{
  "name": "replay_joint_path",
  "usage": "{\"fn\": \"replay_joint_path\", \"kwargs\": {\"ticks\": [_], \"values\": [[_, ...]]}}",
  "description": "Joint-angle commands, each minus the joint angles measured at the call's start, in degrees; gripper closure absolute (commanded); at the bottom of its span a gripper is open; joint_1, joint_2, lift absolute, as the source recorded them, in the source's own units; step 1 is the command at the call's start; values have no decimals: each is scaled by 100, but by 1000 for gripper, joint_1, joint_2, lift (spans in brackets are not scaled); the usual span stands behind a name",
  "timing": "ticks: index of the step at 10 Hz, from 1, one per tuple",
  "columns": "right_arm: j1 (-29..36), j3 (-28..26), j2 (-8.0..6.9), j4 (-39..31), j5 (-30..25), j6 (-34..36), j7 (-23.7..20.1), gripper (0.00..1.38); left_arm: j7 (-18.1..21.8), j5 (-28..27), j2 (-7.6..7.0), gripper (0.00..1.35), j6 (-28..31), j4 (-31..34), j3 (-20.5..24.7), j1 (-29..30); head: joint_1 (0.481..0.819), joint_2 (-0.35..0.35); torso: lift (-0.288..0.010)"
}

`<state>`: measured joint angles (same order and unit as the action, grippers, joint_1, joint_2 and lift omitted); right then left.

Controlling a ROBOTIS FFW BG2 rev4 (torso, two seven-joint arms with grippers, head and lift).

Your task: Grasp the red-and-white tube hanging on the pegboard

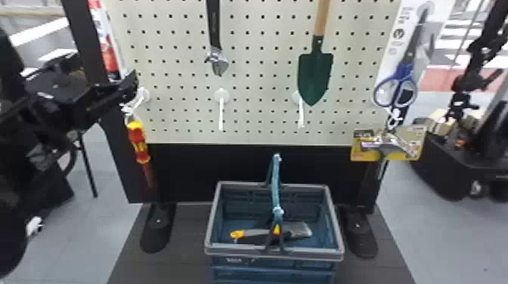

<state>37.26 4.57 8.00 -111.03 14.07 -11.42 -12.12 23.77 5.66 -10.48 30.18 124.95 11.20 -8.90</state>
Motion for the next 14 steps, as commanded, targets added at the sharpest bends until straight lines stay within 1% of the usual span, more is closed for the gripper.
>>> {"fn": "replay_joint_path", "kwargs": {"ticks": [1, 3, 5, 6, 8, 9, 10, 11, 14], "values": [[-7, 0, 9, 0, 8, 0, -10, 117, 84, 164, -86, 171, 103, -647, -57, -485, 549, 0, -100], [-7, 0, 9, 14, 8, 0, -10, 117, 58, 137, -86, 171, 182, -801, -180, -780, 549, 0, -100], [-32, 0, 26, 28, 8, 0, -10, 114, 84, 41, -226, 180, 217, -1054, -312, -1248, 549, 0, -100], [-32, 0, 26, 14, -1, 0, -10, 117, 84, -30, -244, 256, 147, -1054, -303, -1235, 549, 0, -100], [-19, 0, 26, 14, 8, 0, -10, 121, 102, 5, -253, 912, 217, -1068, -268, -1211, 549, 0, -100], [-7, 0, 26, 14, 17, 0, -1, 122, 155, -82, -262, 1042, 252, -1054, -277, -1223, 549, 0, -100], [-7, 0, 26, 28, 17, 0, -10, 130, 251, -144, -288, 1073, 314, -1054, -277, -1223, 549, 0, -100], [5, 0, 26, 14, 26, 0, -10, 140, 260, -188, -288, 1227, 322, -1026, -277, -1186, 549, 0, -100], [5, 0, 26, 28, 26, 0, -1, 150, 260, -179, -288, 1217, 296, -1012, -277, -1162, 549, 0, -100]]}}
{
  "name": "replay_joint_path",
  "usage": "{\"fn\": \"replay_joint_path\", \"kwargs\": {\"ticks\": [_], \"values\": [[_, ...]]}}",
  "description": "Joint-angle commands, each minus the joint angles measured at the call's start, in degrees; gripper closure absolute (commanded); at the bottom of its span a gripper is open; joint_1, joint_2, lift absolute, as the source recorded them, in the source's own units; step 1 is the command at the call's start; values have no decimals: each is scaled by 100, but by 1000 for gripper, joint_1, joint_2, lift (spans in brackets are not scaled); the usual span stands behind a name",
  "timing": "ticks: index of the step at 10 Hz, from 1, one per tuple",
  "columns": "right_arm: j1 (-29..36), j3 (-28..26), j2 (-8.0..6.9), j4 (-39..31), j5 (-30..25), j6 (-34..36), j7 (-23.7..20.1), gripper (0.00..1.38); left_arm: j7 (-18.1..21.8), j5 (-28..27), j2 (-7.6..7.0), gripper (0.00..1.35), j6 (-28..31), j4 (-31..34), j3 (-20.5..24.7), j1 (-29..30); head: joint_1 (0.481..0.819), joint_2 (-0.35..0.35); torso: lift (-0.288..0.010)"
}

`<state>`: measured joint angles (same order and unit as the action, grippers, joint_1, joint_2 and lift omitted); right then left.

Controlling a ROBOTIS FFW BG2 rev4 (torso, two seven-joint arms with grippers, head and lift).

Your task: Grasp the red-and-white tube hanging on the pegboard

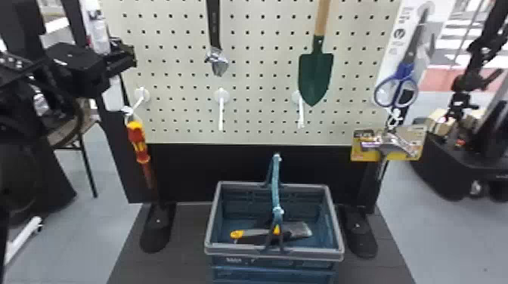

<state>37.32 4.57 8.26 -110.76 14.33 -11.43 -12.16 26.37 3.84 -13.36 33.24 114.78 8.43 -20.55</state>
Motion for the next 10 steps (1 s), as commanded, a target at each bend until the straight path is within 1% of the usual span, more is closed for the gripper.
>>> {"fn": "replay_joint_path", "kwargs": {"ticks": [1, 10], "values": [[12, 0, 0, 1, 0, 0, 3, 150, 0, 11, 0, 1217, -20, 5, 9, 28, 549, 0, -100], [12, 0, 0, 15, 0, 0, 3, 150, -9, 55, 0, 1217, -63, 5, 53, 28, 549, 0, -100]]}}
